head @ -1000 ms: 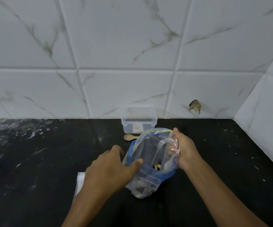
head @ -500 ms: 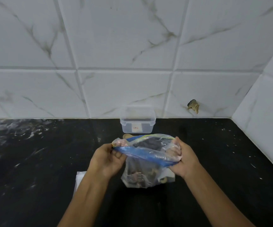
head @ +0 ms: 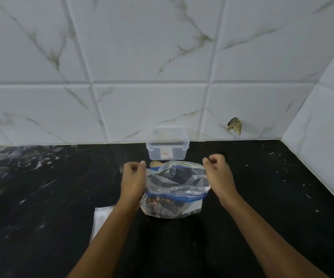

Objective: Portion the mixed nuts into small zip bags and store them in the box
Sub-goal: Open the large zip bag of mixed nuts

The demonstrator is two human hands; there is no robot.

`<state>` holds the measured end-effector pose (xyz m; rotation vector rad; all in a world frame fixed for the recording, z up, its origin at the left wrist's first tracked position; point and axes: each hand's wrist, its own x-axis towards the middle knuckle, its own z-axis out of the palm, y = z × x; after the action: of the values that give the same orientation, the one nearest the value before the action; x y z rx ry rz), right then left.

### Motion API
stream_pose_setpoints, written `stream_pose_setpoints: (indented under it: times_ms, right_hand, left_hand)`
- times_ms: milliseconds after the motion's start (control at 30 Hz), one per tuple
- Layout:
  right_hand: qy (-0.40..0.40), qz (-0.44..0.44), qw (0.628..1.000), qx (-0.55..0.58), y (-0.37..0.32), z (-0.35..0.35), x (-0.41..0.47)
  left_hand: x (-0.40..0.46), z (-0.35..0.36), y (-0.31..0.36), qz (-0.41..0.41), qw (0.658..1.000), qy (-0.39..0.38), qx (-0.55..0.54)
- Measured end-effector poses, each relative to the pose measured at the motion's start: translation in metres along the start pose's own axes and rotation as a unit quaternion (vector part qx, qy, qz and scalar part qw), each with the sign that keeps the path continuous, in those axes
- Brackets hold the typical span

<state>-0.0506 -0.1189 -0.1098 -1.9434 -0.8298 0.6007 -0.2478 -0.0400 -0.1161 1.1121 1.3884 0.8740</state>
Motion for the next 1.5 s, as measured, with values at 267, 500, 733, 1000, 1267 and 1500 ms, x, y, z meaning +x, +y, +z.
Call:
stream_pose_setpoints:
  times_ms: [267,500,733,1000,1267,1500]
  right_hand:
    - [-0.087,-0.199,0.913,-0.346,-0.010,0.012,0.003]
    - [-0.126,0.041,0.983,0.123,-0.004,0.011,0.018]
    - [-0.142,0.212,0.898,0.359,-0.001,0.012,0.013]
    - [-0.284,0.068,0.937,-0.190,-0.006,-0.009,0.007]
    - [-0.225,-0.130,0.922,-0.286,-0.024,0.035,0.000]
    - [-0.209,-0.049,0.971,-0.103,-0.026,0.058,-0.008]
  left_hand:
    - [-0.011,0.003,-0.007,0.177,0.927,0.058,0.324]
    - [0.016,-0.006,-0.005,0.089,0.989,0.037,0.115]
    - [0.034,0.006,0.005,-0.165,0.952,-0.137,-0.217]
    - [0.017,-0.001,-0.015,-0.003,0.998,-0.064,-0.005]
    - [-0.038,0.008,-0.042,0.065,0.991,0.067,0.094]
    - [-0.036,0.037,-0.037,0.004,0.999,-0.006,0.040]
